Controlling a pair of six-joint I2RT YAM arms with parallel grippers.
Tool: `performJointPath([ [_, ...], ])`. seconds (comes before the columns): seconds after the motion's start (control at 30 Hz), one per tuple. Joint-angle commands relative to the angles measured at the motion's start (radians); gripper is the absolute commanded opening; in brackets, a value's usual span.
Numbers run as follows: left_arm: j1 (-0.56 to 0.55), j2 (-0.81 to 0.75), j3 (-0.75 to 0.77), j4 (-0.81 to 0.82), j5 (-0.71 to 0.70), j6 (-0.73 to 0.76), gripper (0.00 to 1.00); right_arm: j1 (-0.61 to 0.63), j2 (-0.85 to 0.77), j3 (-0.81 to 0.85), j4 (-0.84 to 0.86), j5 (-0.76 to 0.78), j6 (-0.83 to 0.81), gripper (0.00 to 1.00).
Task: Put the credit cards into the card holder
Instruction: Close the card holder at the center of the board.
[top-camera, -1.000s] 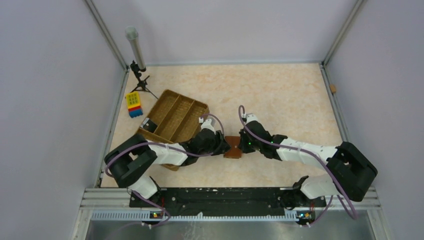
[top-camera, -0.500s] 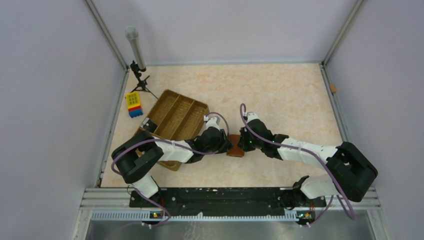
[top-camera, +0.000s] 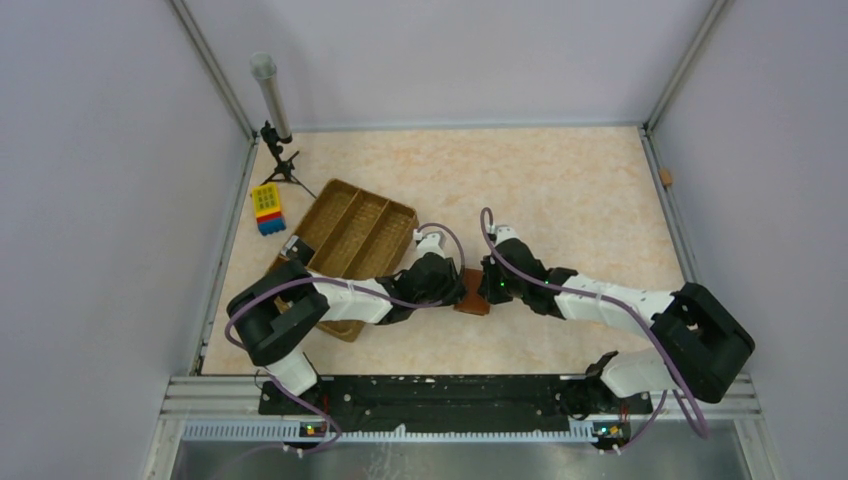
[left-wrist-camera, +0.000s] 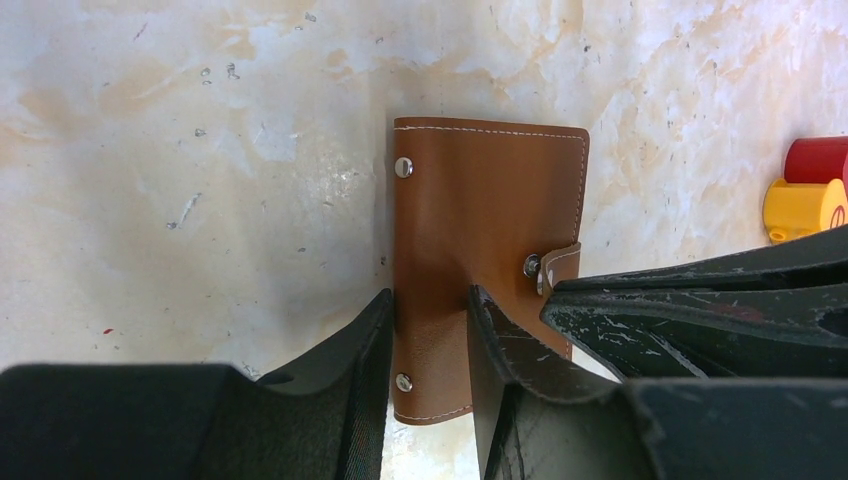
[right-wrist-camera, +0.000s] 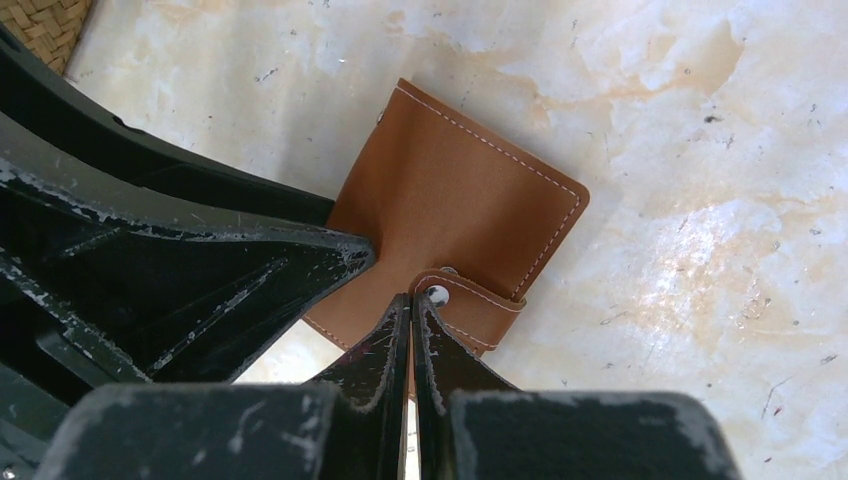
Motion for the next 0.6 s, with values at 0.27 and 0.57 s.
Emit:
performJointPath([
  [0.27,-0.008,0.056,-0.009,-0.193,-0.032,0.044,0.35,-0.051,0.037,-0.022,0.108,-0.048,0.001,0.0],
  [0.57,-0.009,0.061,-0.002,-0.202,-0.032,0.046,0.35,-0.068,0.059,-0.041,0.12,-0.055,0.021,0.0],
])
